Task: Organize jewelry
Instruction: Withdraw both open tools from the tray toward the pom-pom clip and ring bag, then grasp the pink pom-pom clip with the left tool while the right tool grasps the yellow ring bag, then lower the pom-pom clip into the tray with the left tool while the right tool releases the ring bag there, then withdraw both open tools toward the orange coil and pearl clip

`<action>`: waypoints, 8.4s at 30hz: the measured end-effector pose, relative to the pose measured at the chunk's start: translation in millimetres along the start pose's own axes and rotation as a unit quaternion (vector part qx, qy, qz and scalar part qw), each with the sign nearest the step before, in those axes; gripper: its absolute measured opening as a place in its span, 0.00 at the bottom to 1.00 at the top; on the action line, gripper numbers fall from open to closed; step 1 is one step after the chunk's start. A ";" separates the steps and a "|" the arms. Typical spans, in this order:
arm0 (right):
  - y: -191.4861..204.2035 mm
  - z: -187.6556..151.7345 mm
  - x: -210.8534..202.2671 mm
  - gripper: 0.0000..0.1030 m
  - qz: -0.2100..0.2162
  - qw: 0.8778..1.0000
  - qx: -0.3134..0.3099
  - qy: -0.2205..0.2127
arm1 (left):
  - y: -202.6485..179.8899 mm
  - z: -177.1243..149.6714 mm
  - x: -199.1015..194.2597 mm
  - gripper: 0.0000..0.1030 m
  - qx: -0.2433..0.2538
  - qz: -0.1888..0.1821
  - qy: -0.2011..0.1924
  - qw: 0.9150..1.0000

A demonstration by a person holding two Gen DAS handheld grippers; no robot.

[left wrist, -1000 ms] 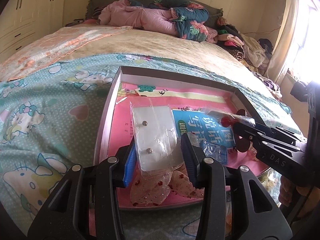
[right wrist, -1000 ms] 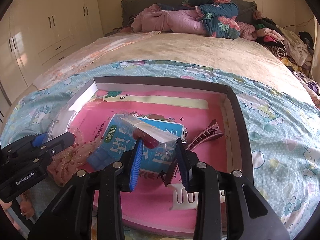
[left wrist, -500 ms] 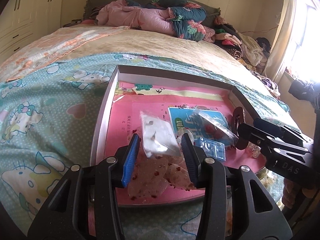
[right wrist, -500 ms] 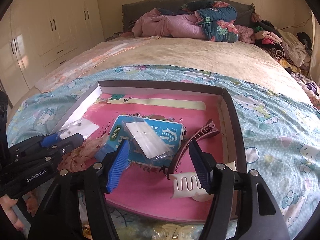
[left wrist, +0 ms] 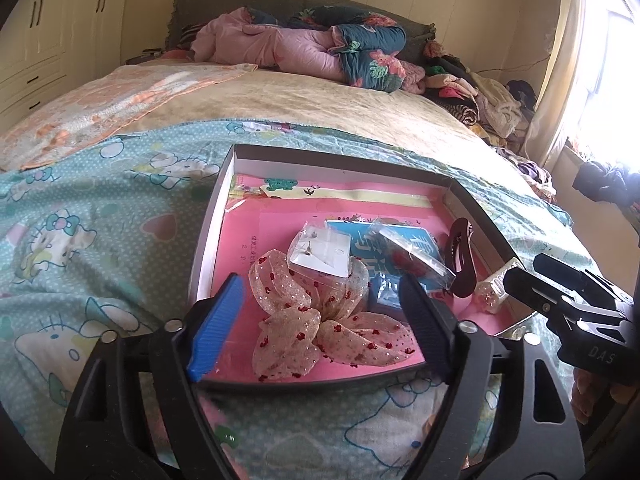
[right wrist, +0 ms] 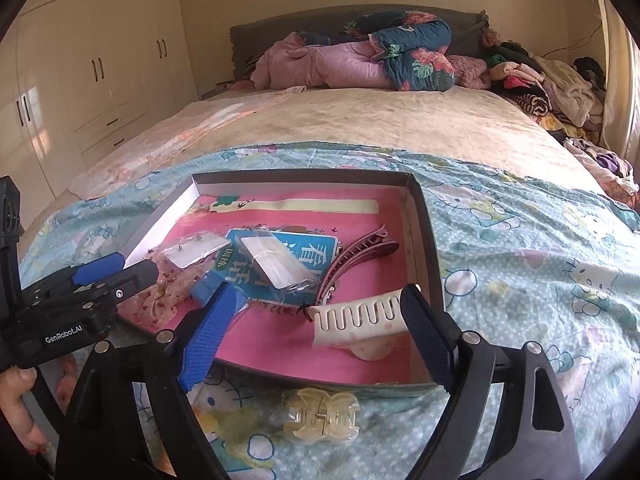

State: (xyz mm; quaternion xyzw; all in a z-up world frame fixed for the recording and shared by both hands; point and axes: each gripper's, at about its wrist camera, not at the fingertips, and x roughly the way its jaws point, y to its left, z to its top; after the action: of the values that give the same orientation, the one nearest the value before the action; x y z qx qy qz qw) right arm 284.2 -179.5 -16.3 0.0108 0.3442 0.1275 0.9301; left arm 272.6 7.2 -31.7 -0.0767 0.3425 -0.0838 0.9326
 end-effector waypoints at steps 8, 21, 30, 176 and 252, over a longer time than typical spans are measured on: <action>-6.8 -7.3 -20.3 0.84 -0.009 1.000 -0.001 -0.013 | -1.8 -1.7 -19.4 0.88 -0.005 0.003 -0.016 1.000; -17.1 -22.3 -58.2 0.86 -0.021 0.999 0.001 -0.036 | -7.7 -9.8 -54.7 0.89 -0.007 -0.003 -0.040 0.999; -14.0 -43.0 -72.1 0.87 -0.022 0.999 -0.004 -0.032 | -14.0 -22.6 -69.3 0.89 0.008 -0.003 -0.045 0.999; 33.8 -36.0 -52.2 0.58 0.025 0.998 -0.061 -0.005 | -6.1 -16.3 -65.7 0.24 0.020 0.005 -0.023 1.000; -24.8 -12.2 -41.3 0.90 -0.031 0.998 -0.032 -0.037 | -26.9 -5.2 -29.9 0.87 0.025 0.014 -0.029 0.999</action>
State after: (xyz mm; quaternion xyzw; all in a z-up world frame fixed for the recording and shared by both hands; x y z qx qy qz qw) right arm 251.8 -214.4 -1.9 -0.0252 0.3053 0.1093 0.9456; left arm 243.9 -13.2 -11.5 -0.0511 0.3139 -0.0767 0.9450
